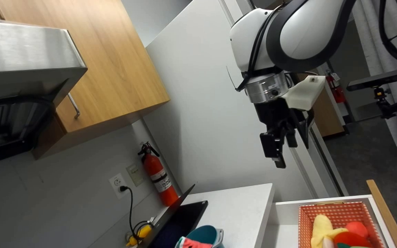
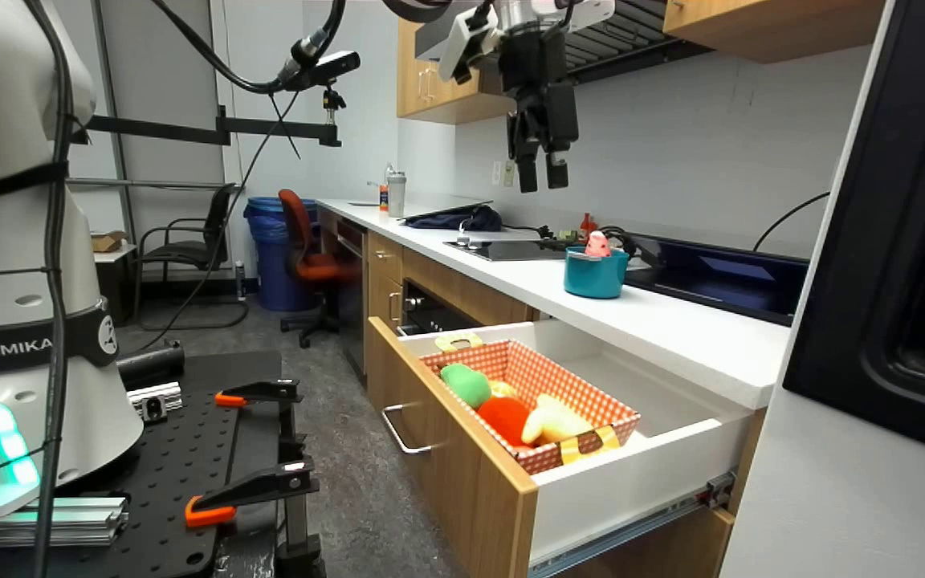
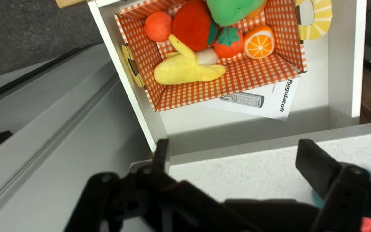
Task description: Open the top drawer and put the plush toy inside
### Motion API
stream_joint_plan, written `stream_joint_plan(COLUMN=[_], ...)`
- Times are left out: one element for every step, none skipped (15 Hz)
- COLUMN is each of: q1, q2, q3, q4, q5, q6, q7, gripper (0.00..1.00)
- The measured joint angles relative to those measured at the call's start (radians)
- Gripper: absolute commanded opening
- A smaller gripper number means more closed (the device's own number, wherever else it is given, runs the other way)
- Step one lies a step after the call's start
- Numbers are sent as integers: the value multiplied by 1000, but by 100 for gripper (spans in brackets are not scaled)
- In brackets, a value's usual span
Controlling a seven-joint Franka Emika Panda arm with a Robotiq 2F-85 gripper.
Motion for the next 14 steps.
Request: stream_joint_plan(q1=[0,0,0,0,0,0,0,0,0,0,0,0,0,0], q2=[-11,-22,-32,-43,-52,-62,-71,-80,-88,-95,-102,-109,-110,-109], q3=[0,1,2,4,5,7,10,12,14,14,15,15,15,15], q4=[-1,-3,-4,-6,-9,-12,-17,-23,-29,-33,-37,-42,-44,-44], q5=[0,0,0,0,0,0,0,4,10,20,33,41,42,42], q6=[0,0,0,0,0,0,0,0,0,0,0,0,0,0], q7=[0,0,0,0,0,-1,-1,-2,-4,-6,-10,-10,-10,-10], gripper=[100,100,100,100,100,100,100,100,100,100,100,100,100,100])
